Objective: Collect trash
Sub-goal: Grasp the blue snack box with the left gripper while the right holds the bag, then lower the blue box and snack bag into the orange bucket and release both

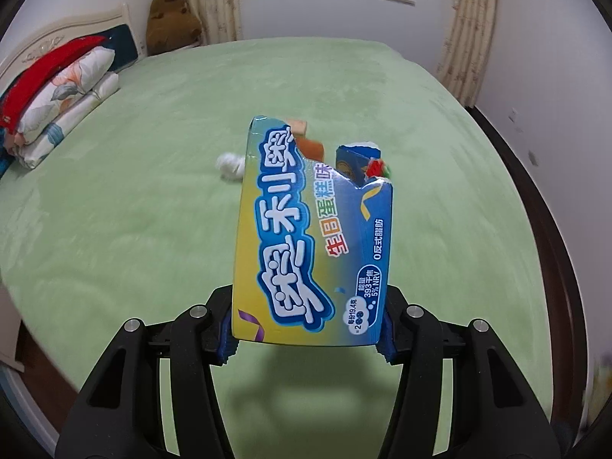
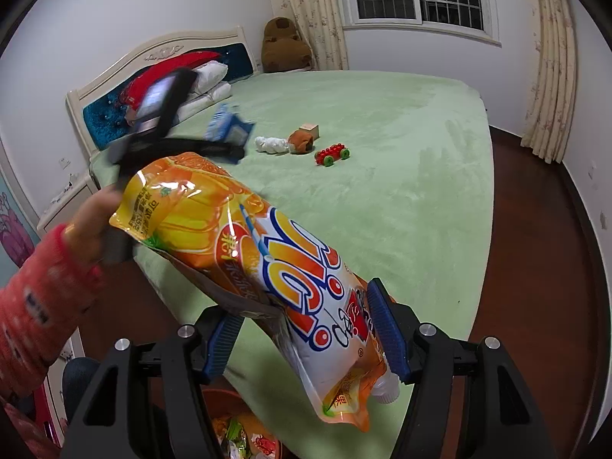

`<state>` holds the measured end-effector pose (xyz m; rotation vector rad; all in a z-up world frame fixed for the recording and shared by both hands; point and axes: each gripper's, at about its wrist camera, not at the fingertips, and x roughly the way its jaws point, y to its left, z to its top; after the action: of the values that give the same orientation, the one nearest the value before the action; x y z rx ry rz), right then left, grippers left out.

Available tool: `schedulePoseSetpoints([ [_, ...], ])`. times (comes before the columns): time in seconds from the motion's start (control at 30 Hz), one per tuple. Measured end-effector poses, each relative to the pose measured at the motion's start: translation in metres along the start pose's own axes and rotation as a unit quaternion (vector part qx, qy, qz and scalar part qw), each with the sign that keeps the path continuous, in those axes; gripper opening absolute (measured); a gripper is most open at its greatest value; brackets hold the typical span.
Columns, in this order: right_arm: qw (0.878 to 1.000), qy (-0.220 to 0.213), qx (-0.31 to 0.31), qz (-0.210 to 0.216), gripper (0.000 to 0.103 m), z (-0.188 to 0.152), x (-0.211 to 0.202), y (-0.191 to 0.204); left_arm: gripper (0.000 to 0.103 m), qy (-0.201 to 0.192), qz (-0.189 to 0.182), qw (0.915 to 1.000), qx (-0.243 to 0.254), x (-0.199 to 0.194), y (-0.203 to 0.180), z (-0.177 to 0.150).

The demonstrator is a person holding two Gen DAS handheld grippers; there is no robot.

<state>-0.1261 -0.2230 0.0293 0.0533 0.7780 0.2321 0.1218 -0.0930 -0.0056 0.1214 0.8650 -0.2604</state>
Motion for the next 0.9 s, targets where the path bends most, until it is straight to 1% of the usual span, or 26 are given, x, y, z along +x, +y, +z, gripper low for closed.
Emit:
schedulePoseSetpoints([
  [0.1, 1.0, 0.003, -0.006, 0.002, 0.063, -0.004, -0.002, 0.009, 0.053, 0.003, -0.009, 0.9999, 0.012, -0.031, -0.002, -0.037],
  [0.2, 1.0, 0.006, -0.013, 0.006, 0.063, -0.01, -0.004, 0.019, 0.053, 0.003, -0.005, 0.9995, 0.03, -0.062, -0.003, -0.084],
  [0.27, 1.0, 0.011, -0.02, 0.01, 0.063, -0.015, -0.004, 0.028, 0.053, 0.012, -0.008, 0.9994, 0.031, -0.073, -0.003, -0.111],
  [0.37, 0.999, 0.025, -0.031, 0.02, 0.063, -0.025, -0.002, 0.042, 0.053, 0.032, -0.013, 0.9993, 0.013, -0.087, 0.006, -0.156],
  [0.43, 0.998, 0.037, -0.043, 0.025, 0.063, -0.034, 0.002, 0.054, 0.053, 0.051, -0.014, 0.9986, -0.01, -0.092, 0.014, -0.188],
  [0.53, 0.995, 0.071, -0.06, 0.042, 0.063, -0.054, 0.016, 0.074, 0.053, 0.085, -0.009, 0.9958, -0.035, -0.092, 0.019, -0.229],
  [0.63, 0.989, 0.111, -0.072, 0.061, 0.063, -0.079, 0.034, 0.093, 0.053, 0.136, -0.024, 0.9882, -0.066, -0.077, 0.021, -0.269],
  [0.7, 0.983, 0.15, -0.078, 0.072, 0.063, -0.103, 0.053, 0.107, 0.053, 0.168, -0.027, 0.9818, -0.085, -0.063, 0.02, -0.29],
  [0.73, 0.981, 0.161, -0.08, 0.073, 0.063, -0.11, 0.059, 0.11, 0.053, 0.187, -0.033, 0.9772, -0.095, -0.055, 0.019, -0.3],
  [0.8, 0.973, 0.202, -0.084, 0.075, 0.063, -0.136, 0.078, 0.12, 0.053, 0.218, -0.042, 0.9687, -0.11, -0.04, 0.016, -0.318],
  [0.83, 0.97, 0.213, -0.085, 0.075, 0.063, -0.142, 0.084, 0.121, 0.053, 0.242, -0.046, 0.9625, -0.113, -0.029, 0.011, -0.329],
  [0.87, 0.966, 0.233, -0.088, 0.072, 0.063, -0.155, 0.094, 0.125, 0.053, 0.257, -0.05, 0.9582, -0.115, -0.022, 0.008, -0.337],
  [0.9, 0.962, 0.249, -0.09, 0.069, 0.063, -0.164, 0.102, 0.127, 0.053, 0.279, -0.055, 0.9511, -0.122, -0.011, 0.004, -0.347],
])
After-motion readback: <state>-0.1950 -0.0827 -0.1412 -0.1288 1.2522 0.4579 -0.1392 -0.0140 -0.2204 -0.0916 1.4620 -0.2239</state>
